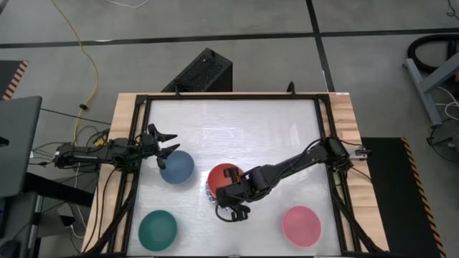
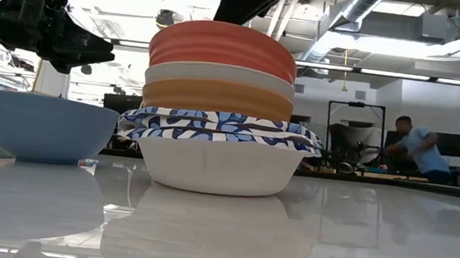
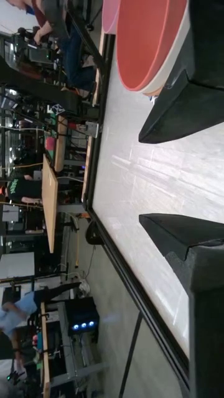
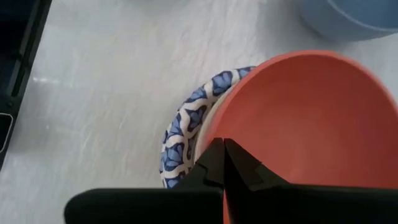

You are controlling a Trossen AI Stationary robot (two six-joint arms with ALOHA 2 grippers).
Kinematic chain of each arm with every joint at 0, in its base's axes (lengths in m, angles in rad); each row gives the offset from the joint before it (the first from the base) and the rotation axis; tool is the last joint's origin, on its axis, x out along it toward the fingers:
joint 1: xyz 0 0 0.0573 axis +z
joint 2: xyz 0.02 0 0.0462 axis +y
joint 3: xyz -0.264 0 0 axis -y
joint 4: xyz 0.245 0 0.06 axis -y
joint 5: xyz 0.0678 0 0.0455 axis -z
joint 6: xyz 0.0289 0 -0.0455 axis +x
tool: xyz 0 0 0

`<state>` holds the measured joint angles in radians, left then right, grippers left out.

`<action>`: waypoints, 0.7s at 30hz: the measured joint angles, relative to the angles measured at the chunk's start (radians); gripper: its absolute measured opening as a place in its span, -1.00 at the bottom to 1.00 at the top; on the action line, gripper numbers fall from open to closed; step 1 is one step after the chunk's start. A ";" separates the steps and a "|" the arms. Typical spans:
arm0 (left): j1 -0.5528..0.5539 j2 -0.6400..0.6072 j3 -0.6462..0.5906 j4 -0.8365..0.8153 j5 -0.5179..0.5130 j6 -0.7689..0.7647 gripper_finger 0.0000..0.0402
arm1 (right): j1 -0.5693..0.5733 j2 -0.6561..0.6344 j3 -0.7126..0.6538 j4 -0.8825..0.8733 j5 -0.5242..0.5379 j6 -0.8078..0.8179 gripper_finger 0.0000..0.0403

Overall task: Nest bowls inside each other by size order
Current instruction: Stack the blue bowl into the red bowl

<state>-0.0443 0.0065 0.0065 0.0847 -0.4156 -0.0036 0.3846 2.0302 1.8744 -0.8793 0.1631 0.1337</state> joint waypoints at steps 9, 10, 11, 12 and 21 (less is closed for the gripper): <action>0.000 0.000 0.000 0.000 0.000 0.000 -0.08 | -0.001 0.010 0.000 0.004 -0.002 -0.003 -0.93; 0.000 0.000 0.000 0.000 0.000 0.000 -0.08 | 0.000 0.009 0.000 0.003 0.001 -0.004 -0.92; 0.000 0.000 0.000 0.000 0.000 0.000 -0.08 | 0.000 0.009 0.000 0.001 0.003 -0.007 -0.92; 0.000 0.000 0.000 0.000 0.000 0.000 -0.08 | 0.000 0.009 0.000 0.001 0.008 -0.010 -0.92; 0.000 0.000 0.000 0.000 0.000 0.000 -0.08 | -0.017 0.006 0.001 0.104 0.065 -0.041 -0.92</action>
<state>-0.0441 0.0067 0.0063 0.0847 -0.4160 -0.0036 0.3679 2.0362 1.8758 -0.7749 0.2279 0.0930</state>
